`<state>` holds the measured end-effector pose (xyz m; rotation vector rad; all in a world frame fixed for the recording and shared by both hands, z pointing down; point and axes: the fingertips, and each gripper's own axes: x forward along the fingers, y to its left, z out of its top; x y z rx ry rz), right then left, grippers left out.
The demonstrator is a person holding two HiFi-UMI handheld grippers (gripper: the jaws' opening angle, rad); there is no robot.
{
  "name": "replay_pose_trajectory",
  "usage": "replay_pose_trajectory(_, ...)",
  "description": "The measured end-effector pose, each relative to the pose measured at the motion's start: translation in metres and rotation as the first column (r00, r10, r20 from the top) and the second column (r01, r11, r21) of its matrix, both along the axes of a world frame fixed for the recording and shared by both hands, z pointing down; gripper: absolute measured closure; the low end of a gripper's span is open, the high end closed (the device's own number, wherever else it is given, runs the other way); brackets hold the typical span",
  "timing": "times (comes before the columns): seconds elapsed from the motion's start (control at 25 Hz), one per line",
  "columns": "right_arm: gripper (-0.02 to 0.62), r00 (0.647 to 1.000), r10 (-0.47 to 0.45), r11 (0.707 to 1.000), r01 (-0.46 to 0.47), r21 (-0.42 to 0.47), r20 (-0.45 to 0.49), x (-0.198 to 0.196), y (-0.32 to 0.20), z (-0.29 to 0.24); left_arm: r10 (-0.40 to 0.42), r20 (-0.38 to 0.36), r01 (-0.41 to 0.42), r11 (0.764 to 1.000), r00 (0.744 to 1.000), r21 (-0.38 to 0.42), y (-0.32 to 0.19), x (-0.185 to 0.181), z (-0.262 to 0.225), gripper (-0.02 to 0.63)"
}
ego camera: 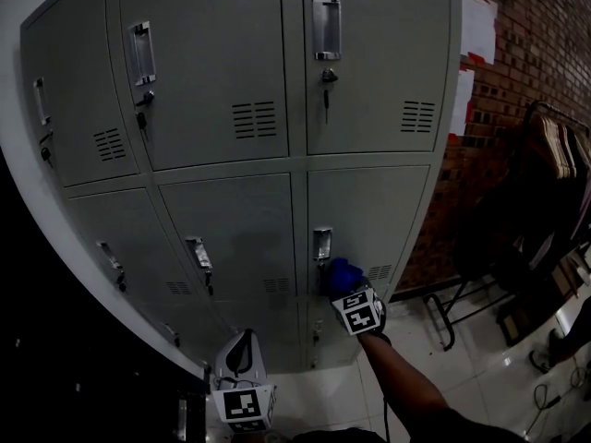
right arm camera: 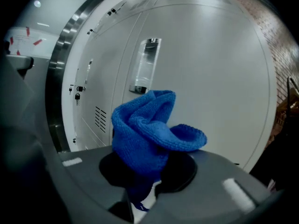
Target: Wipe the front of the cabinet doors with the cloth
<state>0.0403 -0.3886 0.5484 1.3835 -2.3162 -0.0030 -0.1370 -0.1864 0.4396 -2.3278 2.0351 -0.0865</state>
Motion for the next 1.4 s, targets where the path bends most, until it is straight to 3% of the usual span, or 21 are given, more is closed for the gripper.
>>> replay_pose_trajectory(0.28,0.505,0.998,-0.058,0.998,0.058,-0.010,0.005,-0.035,0.011,-0.001,-0.001,0.004,0.001,1.000,1.000,-0.007,-0.001,-0.007,0.004,0.594)
replay_pose_trajectory(0.44,0.503,0.997,-0.007,0.999,0.004,0.035,0.071,-0.012,0.044,-0.026,0.031,-0.014,-0.031,1.000,0.999,0.006,-0.011,0.000,-0.005,0.594)
replay_pose_trajectory(0.56,0.503,0.990,-0.028,0.995,0.014,0.096,0.141,0.004,0.090,-0.054,0.059,-0.019,-0.059,0.998,0.998,0.012,-0.014,0.009,-0.009,0.594)
replay_pose_trajectory(0.68,0.505,0.989,-0.049,0.988,0.027,0.151,0.142,0.015,0.133,-0.072,0.103,-0.038,-0.102,0.995,0.994,0.021,-0.016,0.021,-0.007,0.594)
replay_pose_trajectory(0.88,0.512,0.969,0.023,0.982,-0.068,0.177,0.248,0.050,0.178,-0.094,0.156,-0.051,-0.155,0.987,0.986,0.033,-0.016,0.044,-0.013,0.594)
replay_pose_trajectory(1.04,0.515,0.971,0.023,0.963,-0.085,0.256,0.237,0.062,0.195,-0.118,0.166,-0.035,-0.165,0.986,0.986,0.035,-0.016,0.052,-0.013,0.594)
replay_pose_trajectory(1.4,0.514,0.979,0.008,0.963,-0.062,0.262,0.203,0.056,0.196,-0.108,0.147,-0.017,-0.147,0.989,0.989,-0.006,-0.013,0.053,-0.003,0.594)
